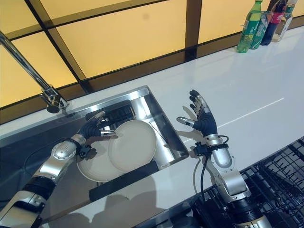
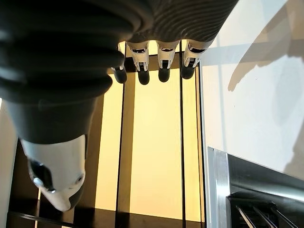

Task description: Pick up plates and place into dishwasher.

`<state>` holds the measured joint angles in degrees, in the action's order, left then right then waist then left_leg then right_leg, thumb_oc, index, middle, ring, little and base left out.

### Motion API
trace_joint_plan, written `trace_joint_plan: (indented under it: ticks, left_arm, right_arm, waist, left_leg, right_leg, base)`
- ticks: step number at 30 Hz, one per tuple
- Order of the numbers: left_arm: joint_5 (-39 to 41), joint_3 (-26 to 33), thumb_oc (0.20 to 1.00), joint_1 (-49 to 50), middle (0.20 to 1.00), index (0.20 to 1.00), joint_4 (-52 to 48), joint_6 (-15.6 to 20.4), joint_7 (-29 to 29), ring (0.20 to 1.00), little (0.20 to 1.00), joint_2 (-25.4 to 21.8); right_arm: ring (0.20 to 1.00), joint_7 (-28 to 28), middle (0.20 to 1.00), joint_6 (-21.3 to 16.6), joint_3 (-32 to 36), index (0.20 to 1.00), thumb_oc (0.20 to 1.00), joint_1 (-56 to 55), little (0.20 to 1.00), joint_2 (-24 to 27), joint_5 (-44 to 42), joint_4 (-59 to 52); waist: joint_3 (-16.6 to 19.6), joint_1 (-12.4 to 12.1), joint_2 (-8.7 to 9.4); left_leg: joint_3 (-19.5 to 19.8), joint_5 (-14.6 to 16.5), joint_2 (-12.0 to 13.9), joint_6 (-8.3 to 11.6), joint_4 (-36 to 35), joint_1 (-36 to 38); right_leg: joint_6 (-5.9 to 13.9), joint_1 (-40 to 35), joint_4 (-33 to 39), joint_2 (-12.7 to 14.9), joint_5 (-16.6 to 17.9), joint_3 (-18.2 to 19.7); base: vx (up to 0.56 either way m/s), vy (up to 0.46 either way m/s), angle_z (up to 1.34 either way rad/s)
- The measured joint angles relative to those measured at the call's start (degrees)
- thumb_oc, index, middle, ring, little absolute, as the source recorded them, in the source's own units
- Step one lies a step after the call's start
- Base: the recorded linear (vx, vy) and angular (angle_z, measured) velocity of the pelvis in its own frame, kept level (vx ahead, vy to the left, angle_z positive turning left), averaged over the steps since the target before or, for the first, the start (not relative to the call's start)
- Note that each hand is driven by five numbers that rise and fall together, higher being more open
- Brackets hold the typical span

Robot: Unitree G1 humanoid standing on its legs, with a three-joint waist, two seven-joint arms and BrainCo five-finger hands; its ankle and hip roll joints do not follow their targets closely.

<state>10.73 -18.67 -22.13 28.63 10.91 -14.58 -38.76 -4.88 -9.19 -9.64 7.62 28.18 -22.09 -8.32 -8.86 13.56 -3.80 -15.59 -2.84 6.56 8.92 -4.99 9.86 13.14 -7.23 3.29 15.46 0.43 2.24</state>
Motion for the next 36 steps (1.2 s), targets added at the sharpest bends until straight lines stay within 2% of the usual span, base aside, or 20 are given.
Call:
trace_joint_plan:
  ticks: [3, 6, 10, 16, 25, 30, 32, 36]
  left_arm:
    - [-3.5, -2.2, 1.0, -0.7, 1.0, 1.0, 0.1, -2.8, -1.7, 1.0, 1.0, -2.0]
    - [-6.8, -3.0, 1.0, -0.9, 1.0, 1.0, 0.7, -5.1, 0.8, 1.0, 1.0, -4.7]
    - [-7.6, 1.5, 1.0, -0.8, 1.0, 1.0, 0.4, -5.6, 8.6, 1.0, 1.0, -5.2]
    - [-9.2, 10.3, 1.0, -0.4, 1.0, 1.0, -6.6, -6.1, 20.7, 1.0, 1.0, -5.0]
    - [-11.7, 16.1, 1.0, 0.8, 1.0, 1.0, -14.1, -4.4, 30.9, 1.0, 1.0, -5.0]
    - [-12.5, 17.7, 1.0, 2.2, 1.0, 1.0, -16.0, -3.1, 33.3, 1.0, 1.0, -5.0]
    - [-15.2, 17.8, 1.0, 2.5, 1.0, 1.0, -16.6, -1.8, 34.3, 1.0, 1.0, -5.0]
    - [-19.2, 18.1, 1.0, 4.9, 1.0, 1.0, -16.8, -1.3, 34.4, 1.0, 1.0, -6.3]
  right_arm:
    - [1.0, 0.1, 1.0, 0.0, -0.1, 1.0, 1.0, 0.3, 1.0, 0.8, -0.1, -0.6]
    - [1.0, -0.1, 1.0, 0.1, 0.0, 1.0, 1.0, 0.5, 1.0, 2.7, -0.7, -0.6]
    - [1.0, -0.7, 1.0, 0.5, 0.4, 1.0, 1.0, -0.2, 1.0, 3.2, -1.1, -1.8]
    - [1.0, -1.2, 1.0, 0.6, 1.2, 1.0, 1.0, -1.2, 1.0, 3.1, -1.1, -1.8]
    - [1.0, -2.0, 1.0, 0.6, 2.8, 1.0, 1.0, -4.1, 1.0, 2.3, -1.1, -1.3]
    - [1.0, -2.3, 1.0, 0.5, 2.8, 1.0, 1.0, -5.4, 1.0, 1.4, -1.0, -0.8]
    - [1.0, -2.7, 1.0, 0.5, 2.7, 1.0, 1.0, -5.8, 1.0, 1.2, -1.0, 0.1]
    - [1.0, -2.9, 1.0, 0.5, 2.5, 1.0, 1.0, -5.9, 1.0, -0.3, -1.1, 0.5]
  waist:
    - [-0.7, -0.1, -0.66]
    - [-1.1, 0.0, -1.42]
    - [-1.3, -0.3, -1.66]
    - [-1.3, -0.5, -1.08]
    - [-0.6, -2.1, 0.12]
    - [0.4, -3.0, 0.8]
    - [1.2, -3.6, 1.25]
    - [1.9, -4.0, 1.48]
  left_leg:
    - [0.0, 0.0, 0.0, 0.0, 0.0, 0.6]
    - [0.1, 0.0, -0.1, -0.02, 0.0, 0.6]
    - [0.5, 0.0, 0.0, -0.04, 0.0, 0.4]
    - [2.3, -0.1, -0.1, -0.13, 0.0, -0.3]
    - [3.5, -0.3, -0.1, -0.26, 0.0, -0.4]
    - [3.9, -0.3, -0.1, -0.26, 0.0, -0.5]
    - [3.9, -0.3, -0.1, -0.26, 0.0, -0.5]
    - [4.3, -0.3, -0.1, -0.23, 0.0, -0.5]
  right_leg:
    - [0.04, -0.6, 0.1, 0.1, 0.0, 0.0]
    - [0.07, -0.6, 0.0, 0.1, 0.0, 0.0]
    - [0.08, -0.6, 0.1, 0.1, 0.0, -0.2]
    - [0.06, -0.8, 0.1, 0.1, 0.0, -1.1]
    - [0.05, -1.6, 0.3, 0.1, 0.0, -2.3]
    - [0.04, -1.8, 0.5, 0.1, 0.0, -2.6]
    - [0.04, -1.8, 0.6, 0.1, 0.0, -2.7]
    - [0.02, -2.2, 0.8, 0.1, 0.0, -3.0]
  base:
    - [0.0, 0.0, 0.0]
    - [0.0, 0.0, 0.0]
    - [-0.02, -0.065, 0.02]
    - [-0.02, -0.07, 0.08]
    - [-0.01, -0.041, 0.06]
    - [0.0, -0.021, 0.03]
    - [0.0, 0.0, 0.0]
    - [-0.01, -0.001, 0.04]
